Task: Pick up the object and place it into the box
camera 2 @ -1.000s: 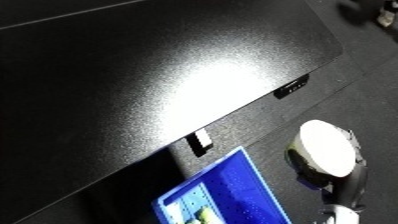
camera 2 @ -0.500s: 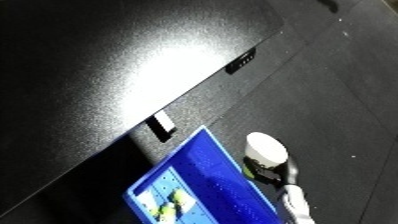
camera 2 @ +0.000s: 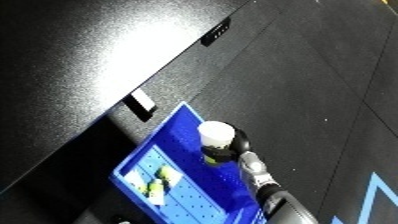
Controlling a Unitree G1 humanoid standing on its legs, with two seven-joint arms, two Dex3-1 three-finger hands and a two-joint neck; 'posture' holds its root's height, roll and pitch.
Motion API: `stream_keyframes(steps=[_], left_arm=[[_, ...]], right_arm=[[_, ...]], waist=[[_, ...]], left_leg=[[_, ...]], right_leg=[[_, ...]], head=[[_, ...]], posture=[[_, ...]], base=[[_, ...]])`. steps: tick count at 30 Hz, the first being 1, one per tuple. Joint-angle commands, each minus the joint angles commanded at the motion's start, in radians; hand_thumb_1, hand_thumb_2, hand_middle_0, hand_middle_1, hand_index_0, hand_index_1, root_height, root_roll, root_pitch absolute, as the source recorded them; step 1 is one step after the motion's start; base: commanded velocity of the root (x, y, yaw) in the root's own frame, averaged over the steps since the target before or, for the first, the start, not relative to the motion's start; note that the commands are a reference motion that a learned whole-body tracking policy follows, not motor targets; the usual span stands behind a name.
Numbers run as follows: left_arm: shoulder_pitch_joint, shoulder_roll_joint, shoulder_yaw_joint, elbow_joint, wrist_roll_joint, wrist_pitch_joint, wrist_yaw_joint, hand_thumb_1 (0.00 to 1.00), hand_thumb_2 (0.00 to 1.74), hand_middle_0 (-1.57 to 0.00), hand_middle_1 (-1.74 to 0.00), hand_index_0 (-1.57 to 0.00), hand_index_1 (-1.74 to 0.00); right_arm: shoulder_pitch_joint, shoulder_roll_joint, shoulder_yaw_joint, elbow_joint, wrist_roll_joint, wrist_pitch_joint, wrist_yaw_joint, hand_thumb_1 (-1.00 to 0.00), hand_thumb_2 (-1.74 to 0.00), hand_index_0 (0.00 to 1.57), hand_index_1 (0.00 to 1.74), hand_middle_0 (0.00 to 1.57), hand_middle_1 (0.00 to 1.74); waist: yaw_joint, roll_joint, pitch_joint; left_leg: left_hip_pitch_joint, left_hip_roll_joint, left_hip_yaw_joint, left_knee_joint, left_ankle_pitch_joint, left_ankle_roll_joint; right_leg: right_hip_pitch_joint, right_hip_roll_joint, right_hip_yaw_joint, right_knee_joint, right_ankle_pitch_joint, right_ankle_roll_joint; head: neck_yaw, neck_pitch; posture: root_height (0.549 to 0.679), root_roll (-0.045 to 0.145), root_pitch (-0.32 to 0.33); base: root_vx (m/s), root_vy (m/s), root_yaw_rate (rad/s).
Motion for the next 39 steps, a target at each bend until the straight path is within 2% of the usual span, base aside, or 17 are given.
stream_keyframes(steps=[5, 6, 7, 12, 14, 15, 16, 18, 22, 26, 28, 31, 33, 34, 35, 36, 39], left_arm=[[-0.007, 0.001, -0.019, 0.004, 0.005, 0.009, -0.004, 0.0, 0.0, 0.0, 0.0, 0.0, 0.0], [-0.007, 0.001, -0.019, 0.004, 0.005, 0.009, -0.004, 0.0, 0.0, 0.0, 0.0, 0.0, 0.0], [-0.008, 0.002, -0.027, 0.005, 0.007, 0.018, -0.009, 0.0, 0.0, 0.0, 0.0, 0.0, 0.0], [-0.011, 0.0, -0.043, 0.009, 0.013, 0.03, -0.02, 0.0, 0.0, 0.0, 0.0, 0.0, 0.0], [-0.011, -0.003, -0.049, 0.013, 0.016, 0.031, -0.023, 0.0, 0.0, 0.0, 0.0, 0.0, 0.0], [-0.011, -0.006, -0.052, 0.016, 0.023, 0.031, -0.023, 0.0, 0.0, 0.0, 0.0, 0.0, 0.0], [-0.011, -0.006, -0.052, 0.016, 0.023, 0.031, -0.023, 0.0, 0.0, 0.0, 0.0, 0.0, 0.0], [-0.013, -0.008, -0.055, 0.021, 0.033, 0.03, -0.019, 0.0, 0.0, 0.0, 0.0, 0.0, 0.0], [-0.017, -0.004, -0.054, 0.022, 0.04, 0.03, -0.012, 0.0, 0.0, 0.0, 0.0, 0.0, 0.0], [-0.027, 0.003, -0.052, 0.017, 0.051, 0.025, 0.002, 0.0, 0.0, 0.0, 0.0, 0.0, 0.0], [-0.036, 0.006, -0.054, 0.012, 0.063, 0.011, 0.005, 0.0, 0.0, 0.0, 0.0, 0.0, 0.0], [-0.057, 0.008, -0.062, 0.01, 0.079, -0.008, 0.014, 0.0, 0.0, 0.0, 0.0, 0.0, 0.0], [-0.063, 0.008, -0.063, 0.01, 0.081, -0.01, 0.018, 0.0, 0.0, 0.0, 0.0, 0.0, 0.0], [-0.076, 0.007, -0.066, 0.01, 0.089, -0.008, 0.029, 0.0, 0.0, 0.0, 0.0, 0.0, 0.0], [-0.076, 0.007, -0.066, 0.01, 0.089, -0.008, 0.029, 0.0, 0.0, 0.0, 0.0, 0.0, 0.0], [-0.088, 0.008, -0.067, 0.011, 0.095, -0.003, 0.039, 0.0, 0.0, 0.0, 0.0, 0.0, 0.0], [-0.099, 0.011, -0.065, 0.014, 0.105, 0.005, 0.045, 0.0, 0.0, 0.0, 0.0, 0.0, 0.0]], right_arm=[[-0.029, -0.002, 0.037, 0.025, -0.049, 0.013, 0.019, -0.05, -0.09, 0.08, 0.09, 0.08, 0.09], [-0.029, -0.002, 0.037, 0.025, -0.049, 0.013, 0.019, -0.05, -0.09, 0.08, 0.09, 0.08, 0.09], [-0.038, -0.003, 0.053, 0.029, -0.073, 0.025, 0.031, 0.0, 0.0, 0.0, 0.0, 0.0, 0.0], [-0.053, 0.003, 0.082, 0.037, -0.072, 0.065, 0.082, 0.0, 0.0, 0.0, 0.0, 0.0, 0.0], [-0.06, 0.01, 0.093, 0.045, -0.055, 0.098, 0.126, 0.0, 0.0, 0.0, 0.0, 0.0, 0.0], [-0.065, 0.018, 0.103, 0.055, -0.032, 0.132, 0.173, 0.0, 0.0, 0.0, 0.0, 0.0, 0.0], [-0.065, 0.018, 0.103, 0.055, -0.032, 0.132, 0.173, 0.0, 0.0, 0.0, 0.0, 0.0, 0.0], [-0.07, 0.03, 0.115, 0.067, -0.004, 0.172, 0.233, 0.0, 0.0, 0.0, 0.0, 0.0, 0.0], [-0.07, 0.04, 0.126, 0.073, -0.014, 0.193, 0.256, 0.0, 0.0, 0.0, 0.0, 0.0, 0.0], [-0.069, 0.063, 0.147, 0.079, -0.067, 0.203, 0.247, 0.0, 0.0, 0.0, 0.0, 0.0, 0.0], [-0.071, 0.076, 0.159, 0.079, -0.065, 0.209, 0.246, 0.0, 0.0, 0.0, 0.0, 0.0, 0.0], [-0.087, 0.096, 0.175, 0.073, -0.048, 0.219, 0.244, 0.0, 0.0, 0.0, 0.0, 0.0, 0.0], [-0.092, 0.101, 0.179, 0.069, -0.052, 0.221, 0.238, 0.0, 0.0, 0.0, 0.0, 0.0, 0.0], [-0.104, 0.111, 0.192, 0.061, -0.063, 0.23, 0.225, 0.0, 0.0, 0.0, 0.0, 0.0, 0.0], [-0.104, 0.111, 0.192, 0.061, -0.063, 0.23, 0.225, 0.0, 0.0, 0.0, 0.0, 0.0, 0.0], [-0.117, 0.12, 0.203, 0.051, -0.069, 0.243, 0.217, 0.0, 0.0, 0.0, 0.0, 0.0, 0.0], [-0.132, 0.131, 0.215, 0.033, -0.07, 0.265, 0.218, 0.0, 0.0, 0.0, 0.0, 0.0, 0.0]], waist=[[0.011, 0.005, -0.003], [0.011, 0.005, -0.003], [0.014, 0.005, -0.005], [0.023, 0.003, -0.011], [0.029, 0.002, -0.015], [0.036, -0.001, -0.018], [0.036, -0.001, -0.018], [0.046, -0.006, -0.021], [0.055, -0.012, -0.023], [0.07, -0.022, -0.022], [0.081, -0.026, -0.023], [0.103, -0.032, -0.024], [0.107, -0.033, -0.024], [0.117, -0.036, -0.023], [0.117, -0.036, -0.023], [0.125, -0.039, -0.022], [0.135, -0.045, -0.02]], left_leg=[[-0.001, -0.003, -0.002, -0.002, 0.005, -0.0045], [-0.001, -0.003, -0.002, -0.002, 0.005, -0.0045], [0.0, -0.004, -0.004, -0.006, 0.007, -0.0072], [0.003, -0.005, -0.008, -0.019, 0.015, -0.0119], [0.003, -0.006, -0.011, -0.024, 0.019, -0.0137], [0.002, -0.006, -0.015, -0.028, 0.022, -0.0148], [0.002, -0.006, -0.015, -0.028, 0.022, -0.0148], [0.0, -0.006, -0.02, -0.028, 0.024, -0.0162], [-0.004, -0.006, -0.024, -0.023, 0.024, -0.0174], [-0.012, -0.003, -0.032, -0.008, 0.022, -0.0169], [-0.017, -0.004, -0.038, -0.005, 0.024, -0.0157], [-0.029, -0.011, -0.053, -0.006, 0.032, -0.0158], [-0.031, -0.013, -0.056, -0.006, 0.034, -0.016], [-0.037, -0.017, -0.064, -0.007, 0.04, -0.0161], [-0.037, -0.017, -0.064, -0.007, 0.04, -0.0161], [-0.043, -0.02, -0.072, -0.006, 0.045, -0.0166], [-0.049, -0.021, -0.08, 0.001, 0.048, -0.0167]], right_leg=[[0.003, -0.0037, -0.002, -0.002, 0.001, -0.0003], [0.003, -0.0037, -0.002, -0.002, 0.001, -0.0003], [0.005, -0.006, -0.003, -0.003, 0.002, 0.0001], [0.01, -0.0096, -0.005, -0.014, 0.005, 0.001], [0.012, -0.0109, -0.006, -0.019, 0.006, 0.0007], [0.014, -0.0123, -0.009, -0.022, 0.006, 0.0], [0.014, -0.0123, -0.009, -0.022, 0.006, 0.0], [0.016, -0.0148, -0.014, -0.02, 0.005, -0.0007], [0.017, -0.018, -0.02, -0.015, 0.004, -0.0014], [0.018, -0.0269, -0.03, -0.001, -0.001, -0.0026], [0.018, -0.0314, -0.035, 0.004, -0.003, -0.0034], [0.015, -0.0389, -0.045, 0.005, -0.003, -0.0029], [0.014, -0.0407, -0.048, 0.005, -0.003, -0.0024], [0.013, -0.0446, -0.054, 0.005, -0.002, -0.0017], [0.013, -0.0446, -0.054, 0.005, -0.002, -0.0017], [0.012, -0.0498, -0.061, 0.006, -0.001, -0.0007], [0.011, -0.0597, -0.071, 0.009, -0.001, 0.0012]], head=[[0.008, 0.0], [0.008, 0.0], [0.009, -0.001], [0.009, -0.004], [0.005, -0.002], [-0.003, -0.003], [-0.003, -0.003], [-0.018, -0.006], [-0.058, -0.017], [-0.178, -0.015], [-0.253, -0.012], [-0.4, -0.002], [-0.434, 0.002], [-0.527, 0.003], [-0.527, 0.003], [-0.602, 0.0], [-0.701, 0.01]], posture=[[0.621, 0.051, 0.017], [0.621, 0.051, 0.017], [0.621, 0.051, 0.017], [0.623, 0.051, 0.018], [0.623, 0.051, 0.019], [0.624, 0.051, 0.019], [0.624, 0.051, 0.019], [0.624, 0.05, 0.018], [0.623, 0.05, 0.015], [0.622, 0.049, 0.008], [0.621, 0.048, 0.006], [0.62, 0.047, 0.006], [0.62, 0.046, 0.006], [0.62, 0.045, 0.007], [0.62, 0.045, 0.007], [0.62, 0.043, 0.007], [0.62, 0.042, 0.006]], base=[[0.002, -0.018, 0.083], [0.002, -0.018, 0.079], [0.006, -0.021, 0.075], [0.009, -0.025, 0.073], [0.006, -0.033, 0.078], [0.001, -0.042, 0.073], [0.001, -0.042, 0.073], [-0.004, -0.045, 0.069], [-0.008, -0.042, 0.074], [-0.011, -0.061, 0.104], [-0.021, -0.09, 0.151], [-0.026, -0.092, 0.168], [-0.023, -0.085, 0.154], [-0.024, -0.073, 0.095], [-0.024, -0.073, 0.095], [-0.017, -0.066, 0.057], [-0.006, -0.054, 0.048]])
